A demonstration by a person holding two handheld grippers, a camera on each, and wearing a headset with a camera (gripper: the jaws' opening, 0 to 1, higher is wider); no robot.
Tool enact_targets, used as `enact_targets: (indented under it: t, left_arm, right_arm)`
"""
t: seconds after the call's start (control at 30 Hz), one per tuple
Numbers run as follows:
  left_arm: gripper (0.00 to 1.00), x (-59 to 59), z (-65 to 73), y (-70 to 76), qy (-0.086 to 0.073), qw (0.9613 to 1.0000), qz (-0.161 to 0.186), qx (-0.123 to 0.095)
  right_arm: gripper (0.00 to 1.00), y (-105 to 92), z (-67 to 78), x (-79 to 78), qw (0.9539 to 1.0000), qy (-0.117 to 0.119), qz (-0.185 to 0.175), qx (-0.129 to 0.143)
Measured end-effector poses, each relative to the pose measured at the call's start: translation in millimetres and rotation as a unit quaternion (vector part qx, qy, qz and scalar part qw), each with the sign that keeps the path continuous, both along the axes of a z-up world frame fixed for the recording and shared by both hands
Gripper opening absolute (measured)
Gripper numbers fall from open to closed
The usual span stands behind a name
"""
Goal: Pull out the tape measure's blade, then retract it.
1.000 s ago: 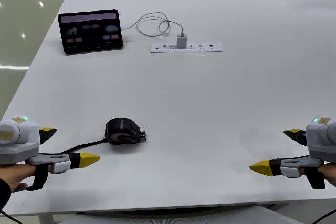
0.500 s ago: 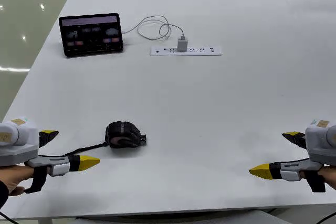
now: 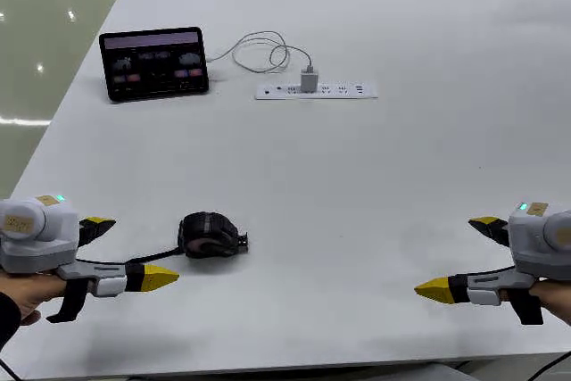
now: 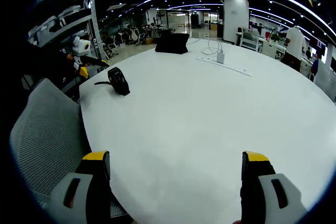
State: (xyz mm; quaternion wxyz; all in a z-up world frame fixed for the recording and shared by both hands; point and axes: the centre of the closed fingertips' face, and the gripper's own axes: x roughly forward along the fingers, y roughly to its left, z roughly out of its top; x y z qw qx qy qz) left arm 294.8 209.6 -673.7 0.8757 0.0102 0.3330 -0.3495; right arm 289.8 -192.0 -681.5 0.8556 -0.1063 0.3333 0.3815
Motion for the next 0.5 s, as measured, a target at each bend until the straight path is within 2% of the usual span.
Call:
enact_targets:
  t: [0.27,0.33,0.37,0.4,0.43,0.5]
  left_arm:
    - [1.0,10.1,2.6,-11.0,-0.024,0.9983,-0.048,0.025]
    - [1.0,11.7,2.5,-13.9,-0.023,0.9973,-0.062,0.031]
    - [1.0,13.1,2.0,-15.3,-0.023,0.9967,-0.069,0.035]
    - [1.0,14.2,1.3,-15.7,-0.024,0.9962,-0.074,0.04]
    - [1.0,14.0,0.0,-16.7,-0.02,0.9955,-0.081,0.043]
    - [1.0,14.7,-3.1,-18.1,-0.023,0.9927,-0.101,0.061]
  right_arm:
    - [1.0,12.4,1.1,4.0,0.9999,0.002,0.012,-0.001]
    - [1.0,16.6,1.8,4.7,0.9998,0.002,0.017,0.003]
    - [1.0,20.9,2.5,4.3,0.9997,-0.003,0.025,0.005]
    - [1.0,26.6,5.6,6.3,0.9988,-0.021,0.043,0.011]
    - [1.0,28.4,5.9,5.7,0.9987,-0.023,0.044,0.011]
    - [1.0,32.0,2.1,3.1,0.9988,-0.006,0.047,0.007]
